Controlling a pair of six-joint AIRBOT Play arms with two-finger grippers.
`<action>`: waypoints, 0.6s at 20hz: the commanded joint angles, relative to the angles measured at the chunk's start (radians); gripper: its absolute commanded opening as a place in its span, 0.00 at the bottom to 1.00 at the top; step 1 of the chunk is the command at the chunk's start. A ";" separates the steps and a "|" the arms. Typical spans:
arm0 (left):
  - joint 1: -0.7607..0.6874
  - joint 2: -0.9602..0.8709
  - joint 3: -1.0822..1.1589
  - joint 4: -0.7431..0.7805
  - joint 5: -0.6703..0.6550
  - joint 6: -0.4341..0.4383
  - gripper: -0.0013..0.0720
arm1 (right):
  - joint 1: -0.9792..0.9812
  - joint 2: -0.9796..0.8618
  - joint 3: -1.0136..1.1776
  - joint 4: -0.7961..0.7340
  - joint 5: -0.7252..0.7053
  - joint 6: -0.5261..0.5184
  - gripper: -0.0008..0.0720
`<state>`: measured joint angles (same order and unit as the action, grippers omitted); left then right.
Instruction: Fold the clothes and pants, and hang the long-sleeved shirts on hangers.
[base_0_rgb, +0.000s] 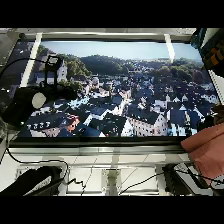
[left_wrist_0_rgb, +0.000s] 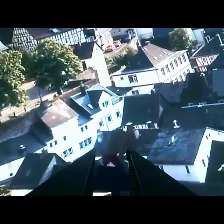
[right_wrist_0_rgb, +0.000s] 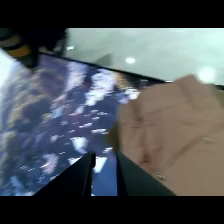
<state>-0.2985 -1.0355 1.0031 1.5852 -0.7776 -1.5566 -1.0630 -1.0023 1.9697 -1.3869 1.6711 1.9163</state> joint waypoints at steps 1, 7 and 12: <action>-0.001 0.000 0.000 0.001 0.000 0.000 0.32 | 0.026 -0.026 -0.003 0.323 -0.086 -0.072 0.15; -0.001 0.000 0.000 0.001 0.000 0.000 0.32 | 0.442 -0.080 -0.050 0.359 -0.072 -0.307 0.02; 0.000 0.000 -0.001 0.001 0.000 0.000 0.32 | 0.868 -0.117 -0.190 0.034 -0.068 -0.456 0.02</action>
<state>-0.2985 -1.0355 1.0027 1.5856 -0.7776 -1.5570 -0.4107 -1.0981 1.8496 -1.1641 1.6028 1.5665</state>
